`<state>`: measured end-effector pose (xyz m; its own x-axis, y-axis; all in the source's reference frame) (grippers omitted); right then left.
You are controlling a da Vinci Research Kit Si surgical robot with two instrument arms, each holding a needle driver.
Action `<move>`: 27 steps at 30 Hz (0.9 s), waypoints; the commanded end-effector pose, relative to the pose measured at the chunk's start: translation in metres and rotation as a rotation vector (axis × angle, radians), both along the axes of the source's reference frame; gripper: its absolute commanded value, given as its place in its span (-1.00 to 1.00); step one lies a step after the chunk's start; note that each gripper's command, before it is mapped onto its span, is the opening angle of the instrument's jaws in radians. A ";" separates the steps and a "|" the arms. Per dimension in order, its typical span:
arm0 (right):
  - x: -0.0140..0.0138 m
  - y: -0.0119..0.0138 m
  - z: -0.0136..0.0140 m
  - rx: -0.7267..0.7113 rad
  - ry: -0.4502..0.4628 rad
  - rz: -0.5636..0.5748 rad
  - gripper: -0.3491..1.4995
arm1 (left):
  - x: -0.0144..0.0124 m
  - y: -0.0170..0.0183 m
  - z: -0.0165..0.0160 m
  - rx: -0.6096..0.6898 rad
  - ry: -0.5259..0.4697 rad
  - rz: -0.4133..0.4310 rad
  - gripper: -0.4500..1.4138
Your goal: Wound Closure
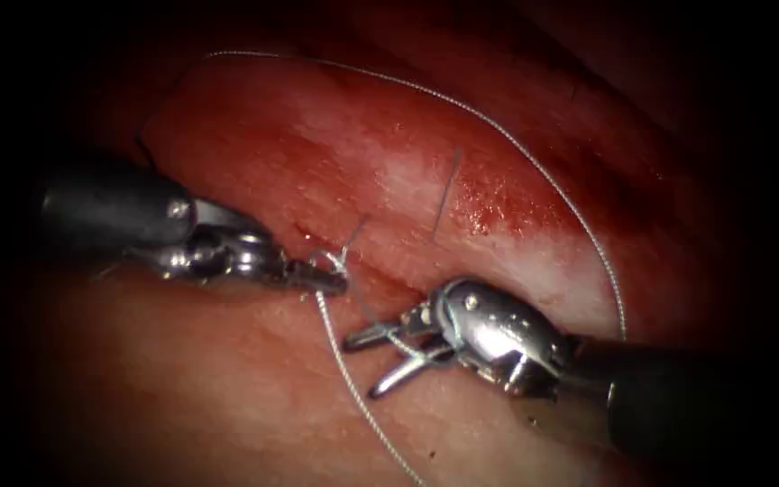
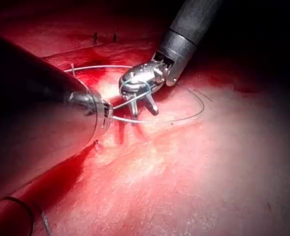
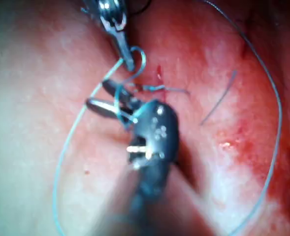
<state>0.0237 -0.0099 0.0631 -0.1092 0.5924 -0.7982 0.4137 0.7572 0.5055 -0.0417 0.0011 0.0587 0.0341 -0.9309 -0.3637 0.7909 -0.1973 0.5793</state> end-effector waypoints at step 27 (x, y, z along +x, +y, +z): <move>-0.0018 0.0046 0.0003 0.243 0.036 0.374 -0.11 | -0.0027 -0.0066 0.0058 0.261 -0.082 -0.166 -1.00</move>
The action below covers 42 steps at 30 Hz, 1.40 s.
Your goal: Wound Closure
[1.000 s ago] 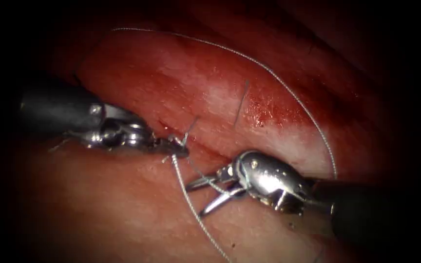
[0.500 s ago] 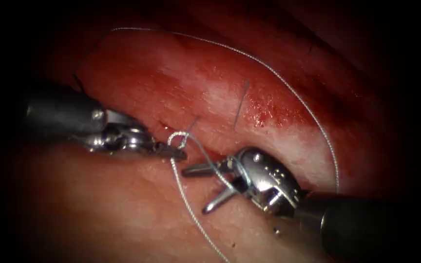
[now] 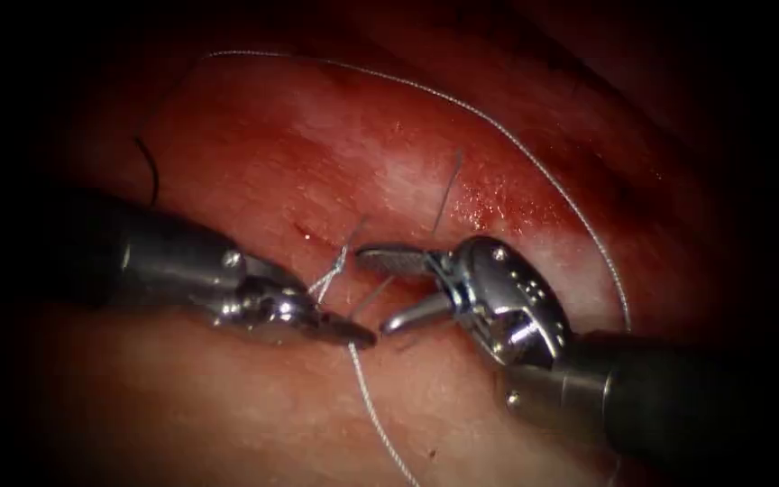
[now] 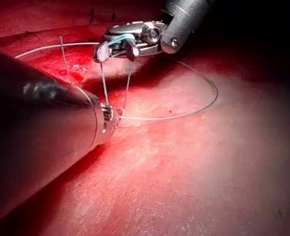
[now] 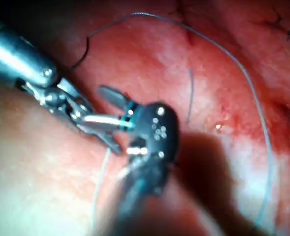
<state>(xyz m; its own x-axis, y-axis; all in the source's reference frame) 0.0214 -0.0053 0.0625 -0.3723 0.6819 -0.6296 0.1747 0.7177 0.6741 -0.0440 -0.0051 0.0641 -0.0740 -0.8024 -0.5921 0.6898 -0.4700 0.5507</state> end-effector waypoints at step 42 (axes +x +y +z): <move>-0.0058 -0.0002 0.0061 0.234 -0.787 0.518 -0.11 | -0.0058 0.0031 -0.0053 0.130 -0.102 -0.182 -1.00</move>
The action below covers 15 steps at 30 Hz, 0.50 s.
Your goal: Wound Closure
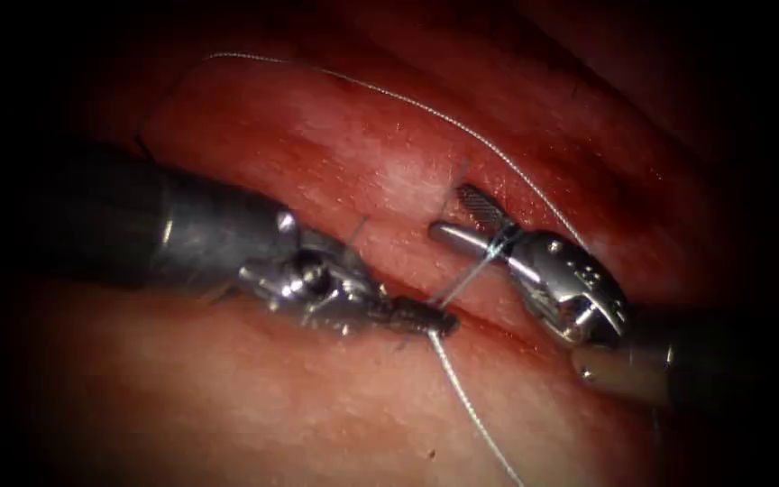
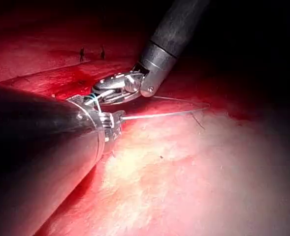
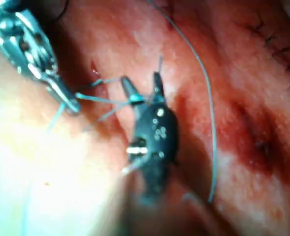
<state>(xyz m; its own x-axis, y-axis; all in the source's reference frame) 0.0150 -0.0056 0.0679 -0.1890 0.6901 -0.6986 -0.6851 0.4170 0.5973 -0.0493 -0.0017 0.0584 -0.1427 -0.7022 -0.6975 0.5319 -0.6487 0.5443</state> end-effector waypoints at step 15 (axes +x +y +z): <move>0.0024 0.0017 0.0026 0.100 -0.045 0.029 0.16 | -0.0004 0.0000 0.0006 0.009 0.003 -0.005 -1.00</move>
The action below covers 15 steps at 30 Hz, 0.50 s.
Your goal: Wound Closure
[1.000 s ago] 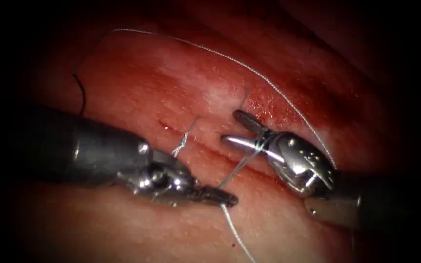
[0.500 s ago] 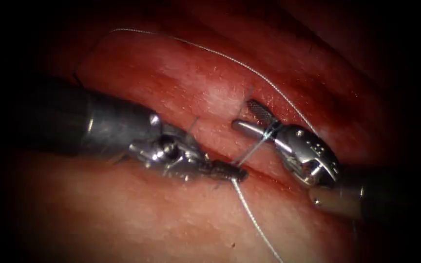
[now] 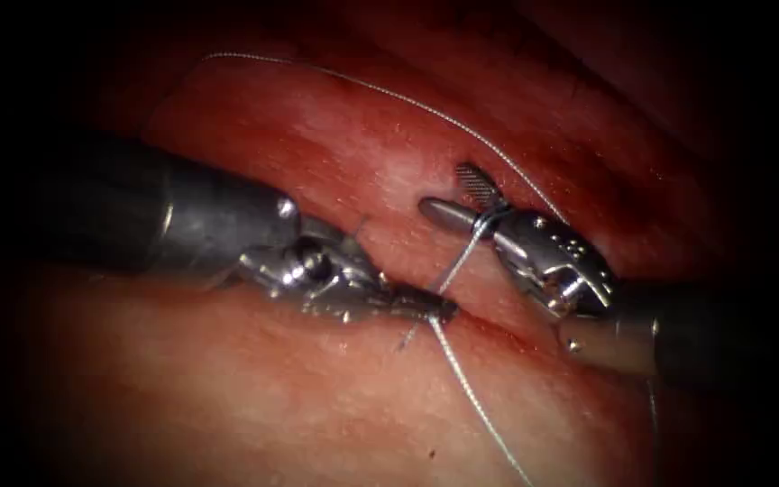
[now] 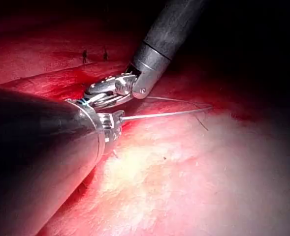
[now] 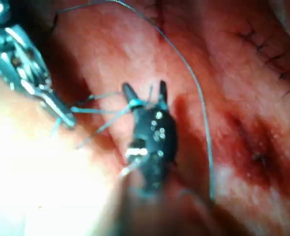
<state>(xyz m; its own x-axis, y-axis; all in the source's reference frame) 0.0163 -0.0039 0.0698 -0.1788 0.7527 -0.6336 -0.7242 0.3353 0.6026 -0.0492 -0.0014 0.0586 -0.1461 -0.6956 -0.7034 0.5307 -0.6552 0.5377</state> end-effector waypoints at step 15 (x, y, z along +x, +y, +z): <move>0.0021 -0.0038 -0.0021 -0.011 -0.139 0.023 -1.00 | 0.0040 0.0043 -0.0006 0.124 0.020 -0.139 -1.00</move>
<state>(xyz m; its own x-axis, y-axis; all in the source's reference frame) 0.0177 -0.0073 0.0673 -0.1007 0.7415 -0.6634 -0.8151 0.3209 0.4823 -0.0441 0.0040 0.0575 -0.2691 -0.5661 -0.7792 0.4304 -0.7944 0.4285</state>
